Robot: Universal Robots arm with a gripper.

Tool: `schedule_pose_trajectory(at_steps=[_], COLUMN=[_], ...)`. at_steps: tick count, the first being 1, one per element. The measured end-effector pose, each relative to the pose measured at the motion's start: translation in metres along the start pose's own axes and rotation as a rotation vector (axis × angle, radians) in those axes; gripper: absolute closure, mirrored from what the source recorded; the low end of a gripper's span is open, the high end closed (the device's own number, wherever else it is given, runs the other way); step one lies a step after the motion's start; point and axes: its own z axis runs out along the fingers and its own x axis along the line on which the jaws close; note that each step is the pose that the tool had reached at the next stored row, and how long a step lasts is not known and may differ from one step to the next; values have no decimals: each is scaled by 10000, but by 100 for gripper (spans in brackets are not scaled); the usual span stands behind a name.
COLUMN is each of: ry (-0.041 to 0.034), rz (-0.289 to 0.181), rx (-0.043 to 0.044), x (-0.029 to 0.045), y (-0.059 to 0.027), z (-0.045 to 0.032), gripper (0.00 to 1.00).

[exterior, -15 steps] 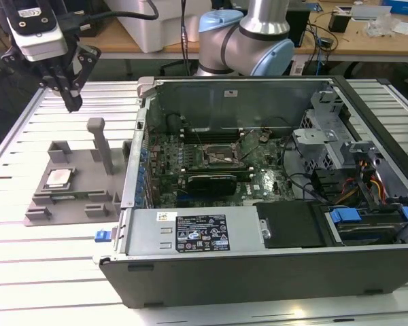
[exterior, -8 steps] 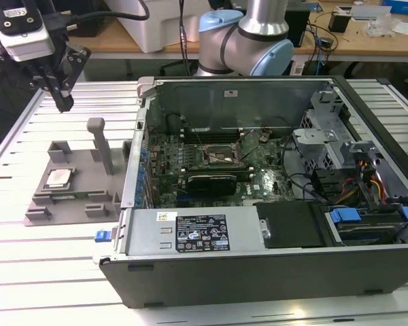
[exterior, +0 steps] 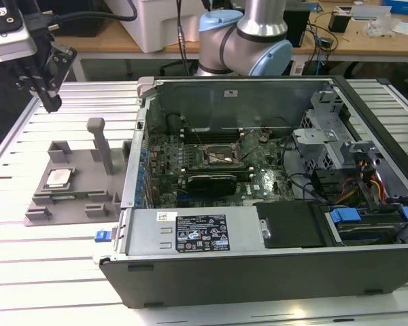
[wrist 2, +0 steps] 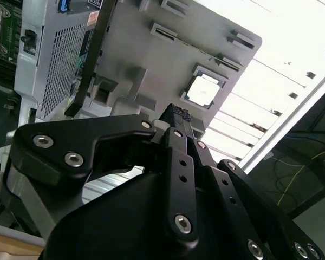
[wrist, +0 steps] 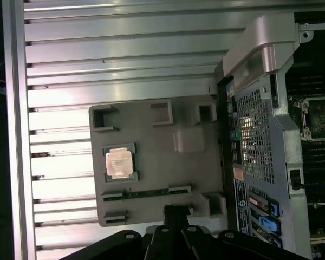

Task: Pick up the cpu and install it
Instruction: 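Reach for the cpu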

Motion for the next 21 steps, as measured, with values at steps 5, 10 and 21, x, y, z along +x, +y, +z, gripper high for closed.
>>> schedule_pose_trajectory(at_steps=[5,10,21], ry=[-1,-1,0], rz=[0,0,0], rx=[0,0,0], x=[206,385,567], y=[-15,-29,-42], z=[-5,-10,-14], gripper=[89,89,89])
